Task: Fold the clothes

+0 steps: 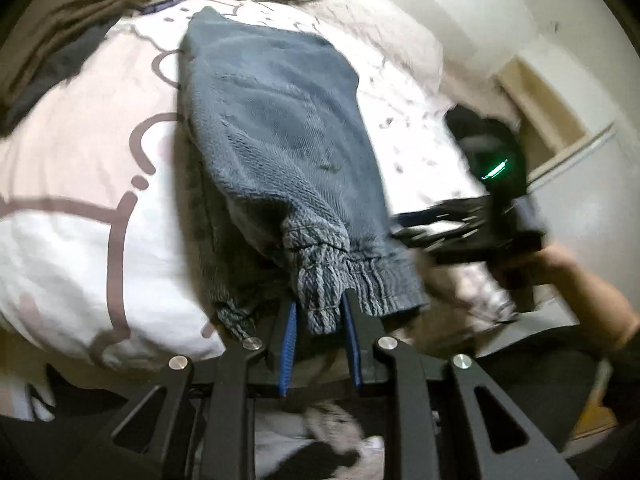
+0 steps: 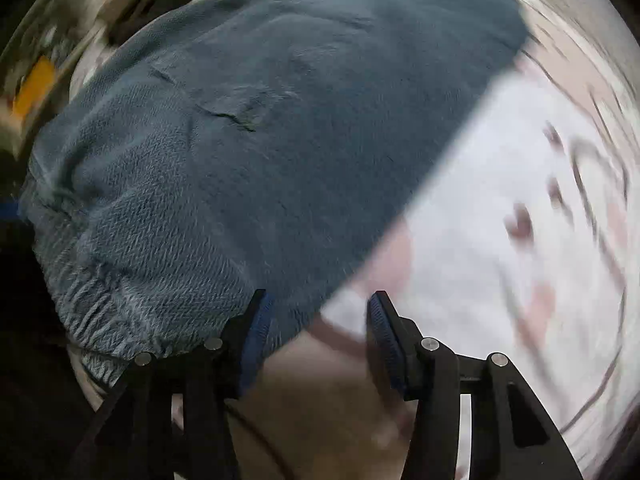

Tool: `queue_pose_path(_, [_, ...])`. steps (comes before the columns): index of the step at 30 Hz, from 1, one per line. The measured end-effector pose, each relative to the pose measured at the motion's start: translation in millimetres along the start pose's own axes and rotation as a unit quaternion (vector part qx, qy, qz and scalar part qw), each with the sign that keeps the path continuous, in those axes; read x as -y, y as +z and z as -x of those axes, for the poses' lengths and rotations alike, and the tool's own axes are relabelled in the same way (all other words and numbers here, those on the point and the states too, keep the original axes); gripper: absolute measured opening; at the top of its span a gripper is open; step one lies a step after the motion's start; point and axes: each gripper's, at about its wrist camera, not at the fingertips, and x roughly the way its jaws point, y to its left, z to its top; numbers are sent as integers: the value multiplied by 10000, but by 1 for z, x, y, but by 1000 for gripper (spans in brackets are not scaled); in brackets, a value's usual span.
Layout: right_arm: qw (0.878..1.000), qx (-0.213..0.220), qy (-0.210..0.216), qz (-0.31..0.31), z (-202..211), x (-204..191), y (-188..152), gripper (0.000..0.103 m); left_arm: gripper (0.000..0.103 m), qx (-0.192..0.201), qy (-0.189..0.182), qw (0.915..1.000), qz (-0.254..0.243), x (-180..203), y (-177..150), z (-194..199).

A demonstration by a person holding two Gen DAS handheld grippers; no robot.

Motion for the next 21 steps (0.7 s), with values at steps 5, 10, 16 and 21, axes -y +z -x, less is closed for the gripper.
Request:
queue_pose_path(5, [9948,533,274,-825,51,22,-9,51,21,-244,162,9995,136,-6,-6,-15])
queue_pose_path(10, [9923,1062,508,-381,74,-12,-4,51,18,-353,267,9983,387,-21,-25,-11])
queue_pose_path(16, [9961,638,403,449,34,-69,4,51,18,262,709,9967,-290,3,-23,42])
queue_pose_path(21, [9959,641,473,434,7,-58,-2,56,18,886,870,9878,-944,28,15,68])
